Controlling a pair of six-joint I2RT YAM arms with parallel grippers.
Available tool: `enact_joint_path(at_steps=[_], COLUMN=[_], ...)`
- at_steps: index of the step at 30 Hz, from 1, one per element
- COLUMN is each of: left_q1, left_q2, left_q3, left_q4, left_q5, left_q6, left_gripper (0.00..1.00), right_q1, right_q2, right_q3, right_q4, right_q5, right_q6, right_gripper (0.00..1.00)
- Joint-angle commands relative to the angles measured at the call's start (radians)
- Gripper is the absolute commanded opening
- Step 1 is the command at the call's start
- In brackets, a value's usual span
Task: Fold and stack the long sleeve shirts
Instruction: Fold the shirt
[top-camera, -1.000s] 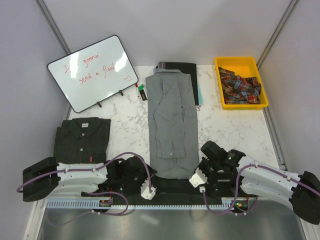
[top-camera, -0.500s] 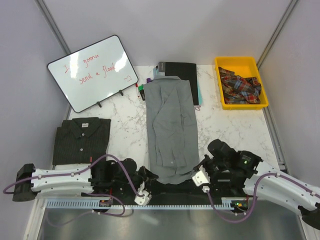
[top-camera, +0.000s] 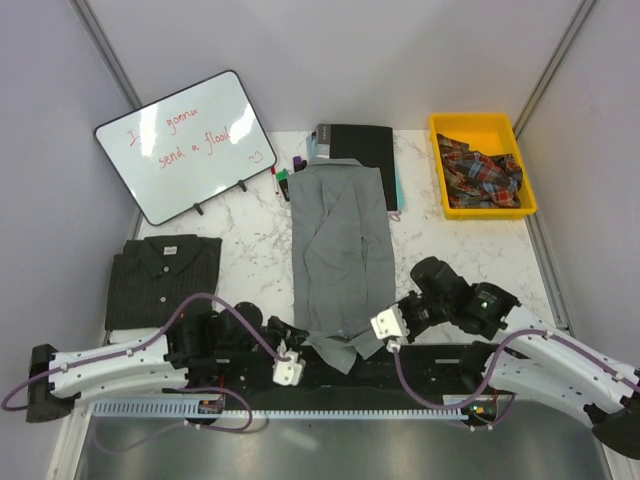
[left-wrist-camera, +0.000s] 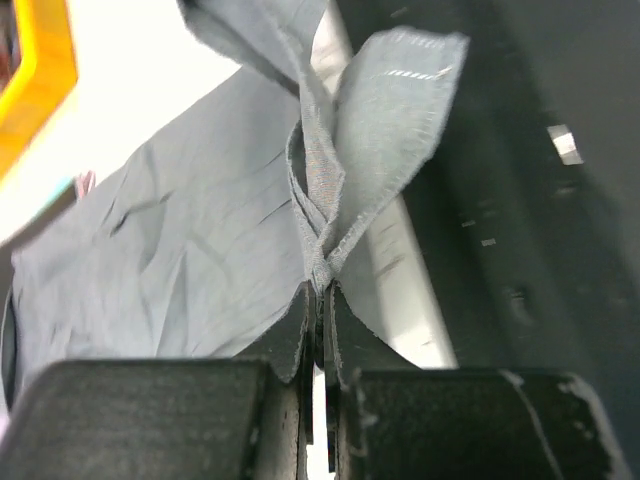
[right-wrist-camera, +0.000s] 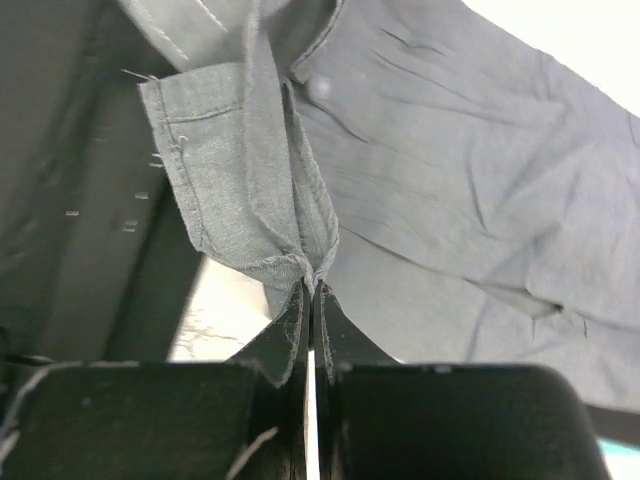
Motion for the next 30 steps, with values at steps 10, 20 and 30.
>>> enact_joint_path(at_steps=[10,20,30], left_q1=[0.517,0.696,0.760], left_q2=[0.388,0.726,0.842], left_q3=[0.198,0.237,0.280], left_q4=[0.237,0.469,0.555], left_q5=[0.325,0.379,0.369], left_q6=[0.027,0.135,0.138], left_gripper=[0.02,0.02,0.02], right_q1=[-0.335,-0.459,-0.525], right_q2=[0.395,0.674,0.739], right_q3=[0.251,0.333,0.346], right_q4=[0.075,0.231,0.333], right_q5=[-0.158,-0.171,-0.171], right_q6=[-0.255,-0.313,-0.280], right_gripper=[0.00,0.00,0.00])
